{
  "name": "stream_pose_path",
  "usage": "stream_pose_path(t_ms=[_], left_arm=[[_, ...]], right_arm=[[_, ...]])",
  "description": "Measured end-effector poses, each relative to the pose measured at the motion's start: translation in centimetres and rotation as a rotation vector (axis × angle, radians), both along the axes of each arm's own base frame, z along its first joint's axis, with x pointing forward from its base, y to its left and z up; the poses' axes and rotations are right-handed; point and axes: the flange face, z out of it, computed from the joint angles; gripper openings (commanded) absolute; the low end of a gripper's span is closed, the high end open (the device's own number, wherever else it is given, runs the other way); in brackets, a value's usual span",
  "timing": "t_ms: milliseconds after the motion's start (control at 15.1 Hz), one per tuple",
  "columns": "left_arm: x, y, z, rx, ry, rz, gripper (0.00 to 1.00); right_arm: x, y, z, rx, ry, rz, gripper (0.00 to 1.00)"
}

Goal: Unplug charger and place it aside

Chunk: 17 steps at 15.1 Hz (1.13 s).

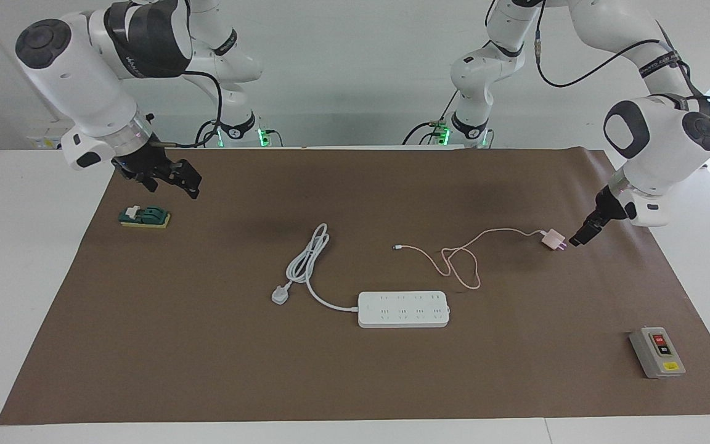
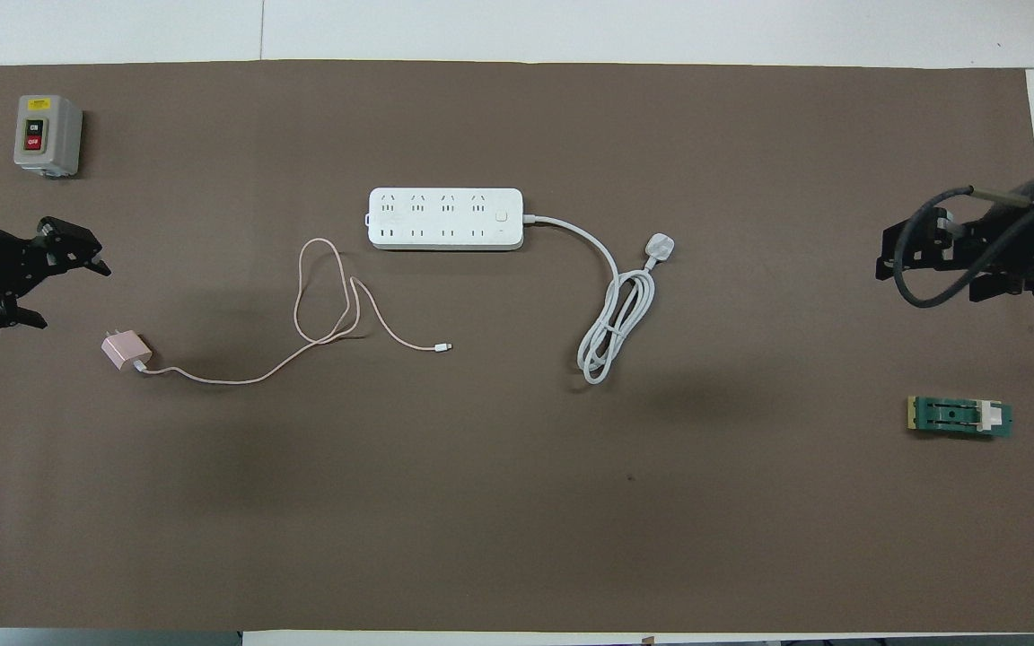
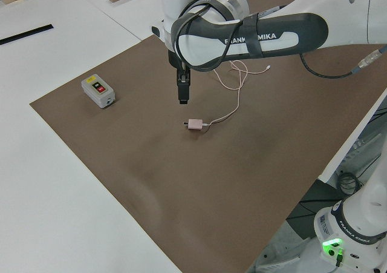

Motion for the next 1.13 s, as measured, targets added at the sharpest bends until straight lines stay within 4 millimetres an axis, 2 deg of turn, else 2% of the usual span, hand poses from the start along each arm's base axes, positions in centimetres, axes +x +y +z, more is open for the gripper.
stream_pose_path(t_ms=[199, 398, 531, 664, 929, 1128], left_arm=[[-0.7, -4.9, 4.7, 0.024, 0.043, -0.174, 1.0], [-1.5, -7.4, 9.9, 0.047, 0.07, -0.304, 1.0], [-2.2, -7.2, 12.5, 0.013, 0.091, -0.384, 1.0], [-2.8, -6.3, 13.6, -0.022, 0.122, -0.465, 1.0], [-3.4, -8.1, 16.1, -0.02, 0.109, -0.53, 1.0], [-4.0, -7.9, 17.2, -0.027, 0.102, -0.597, 1.0]], right_arm=[[-1.0, -1.6, -1.9, -0.013, -0.064, 0.042, 1.0], [-0.9, -2.4, -2.0, -0.015, -0.084, 0.044, 1.0], [-0.9, -2.5, -2.0, -0.019, -0.085, 0.076, 1.0], [-1.0, -2.6, -2.1, -0.032, -0.082, 0.109, 1.0], [-1.6, -2.7, -2.1, -0.033, -0.033, 0.174, 1.0], [-1.9, -2.6, -0.3, -0.028, -0.007, 0.177, 1.0]])
